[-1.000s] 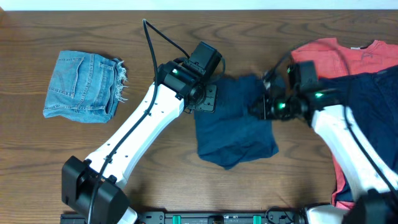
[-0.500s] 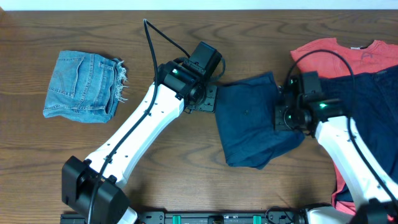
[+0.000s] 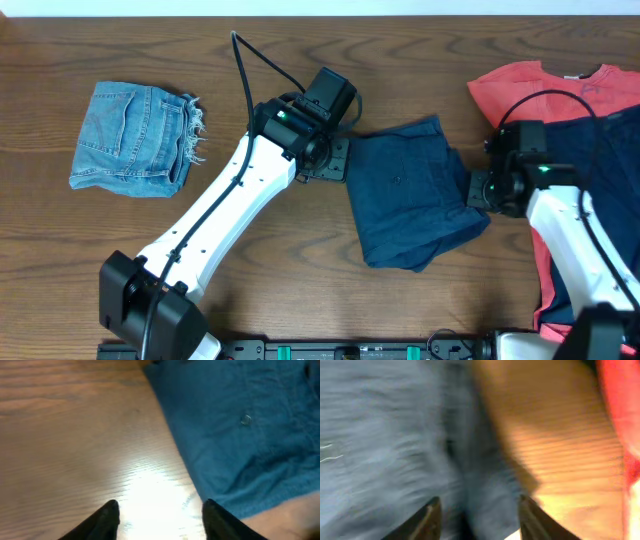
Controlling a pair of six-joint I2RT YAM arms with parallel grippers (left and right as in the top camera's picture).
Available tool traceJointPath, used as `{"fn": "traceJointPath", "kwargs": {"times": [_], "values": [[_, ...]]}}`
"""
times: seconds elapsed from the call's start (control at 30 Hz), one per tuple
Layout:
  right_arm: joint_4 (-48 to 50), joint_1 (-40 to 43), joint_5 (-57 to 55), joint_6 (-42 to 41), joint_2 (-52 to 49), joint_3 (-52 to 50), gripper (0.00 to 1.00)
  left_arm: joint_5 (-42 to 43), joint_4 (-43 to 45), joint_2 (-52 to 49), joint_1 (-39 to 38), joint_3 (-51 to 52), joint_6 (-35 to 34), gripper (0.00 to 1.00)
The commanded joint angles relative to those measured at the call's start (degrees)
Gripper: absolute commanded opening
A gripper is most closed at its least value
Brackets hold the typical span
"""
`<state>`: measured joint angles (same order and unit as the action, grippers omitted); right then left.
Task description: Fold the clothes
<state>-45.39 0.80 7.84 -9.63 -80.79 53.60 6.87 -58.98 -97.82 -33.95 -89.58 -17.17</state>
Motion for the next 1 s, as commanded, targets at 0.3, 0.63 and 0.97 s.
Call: {"fn": "traceJointPath", "kwargs": {"times": [0.3,0.63,0.97], "values": [[-2.7,-5.7,17.1,0.1,3.8,-0.1,0.12,8.3,1.7,-2.6,0.1,2.1,2.4,0.19],[1.5,-3.2,4.2,-14.4,-8.7,-12.5,0.02,13.8,1.3,-5.0,-0.1,2.2,2.6,0.33],[6.4,-3.1,5.9,-11.5,-8.8,-12.4,0.03,16.7,10.3,-5.4,-5.6,6.5,2.6,0.45]]}}
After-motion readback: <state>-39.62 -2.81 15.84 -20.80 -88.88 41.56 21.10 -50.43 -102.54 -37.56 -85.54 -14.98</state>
